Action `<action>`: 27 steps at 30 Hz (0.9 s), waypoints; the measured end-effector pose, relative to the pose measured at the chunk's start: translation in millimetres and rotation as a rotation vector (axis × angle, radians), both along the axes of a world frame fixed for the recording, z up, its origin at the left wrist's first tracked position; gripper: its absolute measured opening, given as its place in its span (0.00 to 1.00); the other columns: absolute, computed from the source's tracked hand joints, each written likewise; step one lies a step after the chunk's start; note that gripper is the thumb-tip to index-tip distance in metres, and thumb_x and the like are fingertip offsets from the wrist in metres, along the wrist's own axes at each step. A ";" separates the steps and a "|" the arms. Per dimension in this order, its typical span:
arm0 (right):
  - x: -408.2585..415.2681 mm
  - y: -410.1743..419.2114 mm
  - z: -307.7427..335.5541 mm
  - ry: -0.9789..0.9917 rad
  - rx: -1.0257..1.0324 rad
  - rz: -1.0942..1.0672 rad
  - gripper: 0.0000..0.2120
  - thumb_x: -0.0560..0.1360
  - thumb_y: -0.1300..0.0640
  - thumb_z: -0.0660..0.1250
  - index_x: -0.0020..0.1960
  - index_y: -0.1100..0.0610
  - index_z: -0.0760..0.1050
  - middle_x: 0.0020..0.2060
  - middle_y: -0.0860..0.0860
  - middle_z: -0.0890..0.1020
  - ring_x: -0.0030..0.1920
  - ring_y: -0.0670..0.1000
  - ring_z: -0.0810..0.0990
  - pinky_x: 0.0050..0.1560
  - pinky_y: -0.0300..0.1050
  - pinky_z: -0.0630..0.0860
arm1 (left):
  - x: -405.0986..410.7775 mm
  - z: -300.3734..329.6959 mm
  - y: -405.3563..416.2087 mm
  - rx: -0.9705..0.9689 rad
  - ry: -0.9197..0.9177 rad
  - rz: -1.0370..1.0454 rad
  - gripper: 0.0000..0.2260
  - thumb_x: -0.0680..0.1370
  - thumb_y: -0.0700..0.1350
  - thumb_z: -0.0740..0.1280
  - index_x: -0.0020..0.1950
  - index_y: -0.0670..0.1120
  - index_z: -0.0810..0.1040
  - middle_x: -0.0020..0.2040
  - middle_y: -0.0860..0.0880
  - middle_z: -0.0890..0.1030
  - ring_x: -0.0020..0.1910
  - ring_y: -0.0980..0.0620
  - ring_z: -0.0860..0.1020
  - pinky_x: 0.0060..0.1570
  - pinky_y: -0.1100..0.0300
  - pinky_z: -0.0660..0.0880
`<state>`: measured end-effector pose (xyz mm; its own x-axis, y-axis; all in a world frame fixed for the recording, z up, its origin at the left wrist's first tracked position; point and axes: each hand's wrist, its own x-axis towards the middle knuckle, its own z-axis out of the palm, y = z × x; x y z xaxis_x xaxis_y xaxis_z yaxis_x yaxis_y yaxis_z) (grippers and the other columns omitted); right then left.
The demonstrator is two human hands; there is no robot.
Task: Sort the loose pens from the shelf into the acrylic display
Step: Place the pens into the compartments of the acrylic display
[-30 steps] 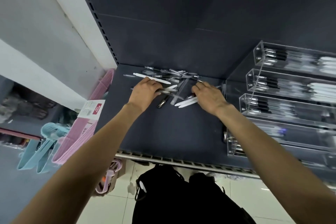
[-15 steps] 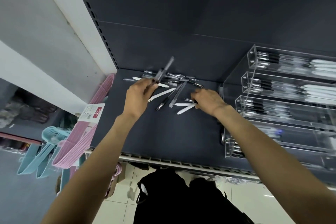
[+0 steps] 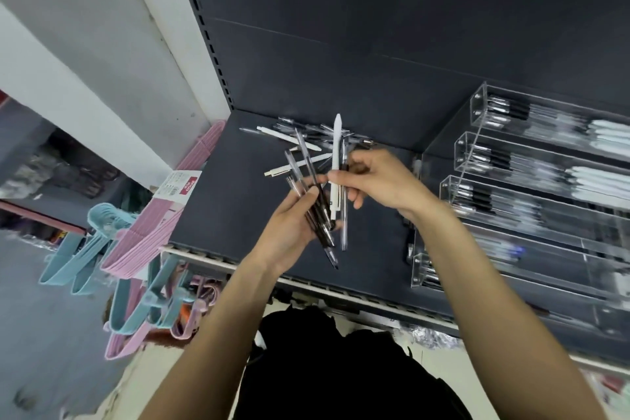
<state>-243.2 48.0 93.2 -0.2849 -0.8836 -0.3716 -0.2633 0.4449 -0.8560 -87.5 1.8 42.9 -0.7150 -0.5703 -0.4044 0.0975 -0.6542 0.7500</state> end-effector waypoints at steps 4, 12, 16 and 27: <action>0.6 -0.9 -11.4 0.073 0.046 0.068 0.07 0.71 0.55 0.74 0.45 0.58 0.80 0.29 0.50 0.81 0.28 0.47 0.80 0.34 0.40 0.78 | -0.2 -6.0 19.6 0.022 -0.035 0.017 0.12 0.84 0.41 0.54 0.62 0.47 0.74 0.49 0.47 0.83 0.48 0.47 0.83 0.45 0.54 0.80; 3.3 -9.0 -21.5 0.131 0.107 0.274 0.06 0.69 0.57 0.75 0.41 0.57 0.79 0.33 0.54 0.83 0.31 0.52 0.82 0.37 0.44 0.81 | 3.6 -12.1 49.3 0.059 0.019 0.125 0.11 0.83 0.40 0.55 0.59 0.43 0.76 0.48 0.48 0.84 0.48 0.48 0.83 0.47 0.56 0.80; 6.8 -15.7 -21.2 0.047 0.053 0.245 0.05 0.73 0.57 0.72 0.40 0.57 0.77 0.26 0.49 0.79 0.25 0.44 0.76 0.28 0.35 0.74 | 7.9 -14.5 55.1 0.057 -0.021 0.160 0.10 0.82 0.38 0.57 0.59 0.43 0.76 0.45 0.51 0.84 0.43 0.52 0.83 0.41 0.61 0.79; 18.4 -28.3 -34.0 0.026 0.134 0.410 0.06 0.72 0.61 0.72 0.38 0.57 0.77 0.27 0.50 0.77 0.23 0.43 0.72 0.25 0.34 0.69 | 10.5 -19.4 66.7 0.235 0.069 0.234 0.10 0.82 0.41 0.56 0.57 0.44 0.76 0.47 0.45 0.85 0.45 0.46 0.84 0.50 0.47 0.79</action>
<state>-224.8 19.7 59.2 0.0690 -0.8699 -0.4884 -0.4621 0.4060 -0.7884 -77.0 68.4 23.5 -0.6060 -0.6189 -0.4998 0.3103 -0.7624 0.5679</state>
